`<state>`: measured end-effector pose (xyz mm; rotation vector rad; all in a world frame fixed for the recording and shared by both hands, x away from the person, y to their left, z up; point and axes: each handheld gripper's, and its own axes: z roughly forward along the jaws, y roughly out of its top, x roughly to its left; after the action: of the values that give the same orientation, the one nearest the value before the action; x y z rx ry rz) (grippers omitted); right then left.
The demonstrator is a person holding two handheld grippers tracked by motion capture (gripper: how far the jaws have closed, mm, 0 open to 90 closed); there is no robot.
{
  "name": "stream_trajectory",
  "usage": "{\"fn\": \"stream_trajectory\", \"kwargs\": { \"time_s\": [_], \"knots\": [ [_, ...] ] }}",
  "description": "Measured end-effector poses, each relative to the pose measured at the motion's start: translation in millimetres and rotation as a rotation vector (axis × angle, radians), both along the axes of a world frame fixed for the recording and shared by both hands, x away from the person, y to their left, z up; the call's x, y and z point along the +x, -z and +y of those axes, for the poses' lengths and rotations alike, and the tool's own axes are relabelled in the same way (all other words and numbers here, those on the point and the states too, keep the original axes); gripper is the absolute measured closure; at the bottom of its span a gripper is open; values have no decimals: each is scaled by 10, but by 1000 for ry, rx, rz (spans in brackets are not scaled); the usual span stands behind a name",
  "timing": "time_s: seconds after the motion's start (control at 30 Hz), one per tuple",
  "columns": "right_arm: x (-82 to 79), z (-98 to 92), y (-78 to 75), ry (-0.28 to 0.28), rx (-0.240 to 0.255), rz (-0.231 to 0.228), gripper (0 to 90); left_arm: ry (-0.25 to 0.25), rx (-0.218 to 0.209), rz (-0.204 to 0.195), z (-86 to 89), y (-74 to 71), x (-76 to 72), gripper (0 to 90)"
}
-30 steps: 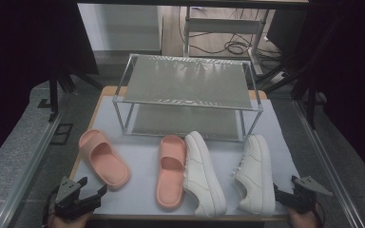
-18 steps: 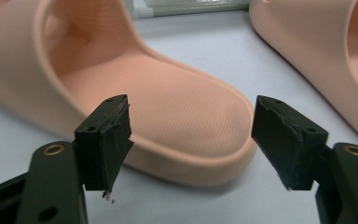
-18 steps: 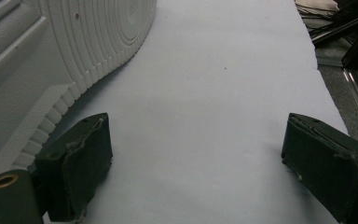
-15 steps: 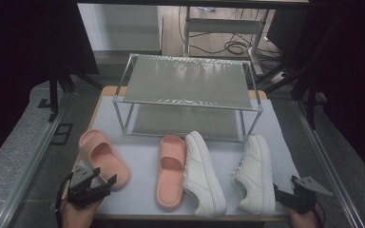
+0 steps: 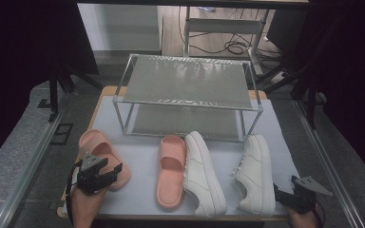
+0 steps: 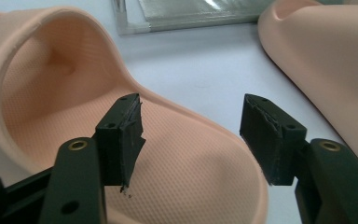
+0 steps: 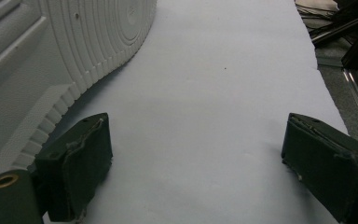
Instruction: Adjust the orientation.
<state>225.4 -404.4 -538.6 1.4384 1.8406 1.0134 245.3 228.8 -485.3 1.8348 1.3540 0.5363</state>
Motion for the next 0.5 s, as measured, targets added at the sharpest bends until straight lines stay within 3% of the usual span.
{"fn": "stream_trajectory", "kwargs": {
  "time_s": [0.5],
  "knots": [
    [0,0,0,0,0,0,82,-83,36,32,1,-11,265,463]
  ]
}}
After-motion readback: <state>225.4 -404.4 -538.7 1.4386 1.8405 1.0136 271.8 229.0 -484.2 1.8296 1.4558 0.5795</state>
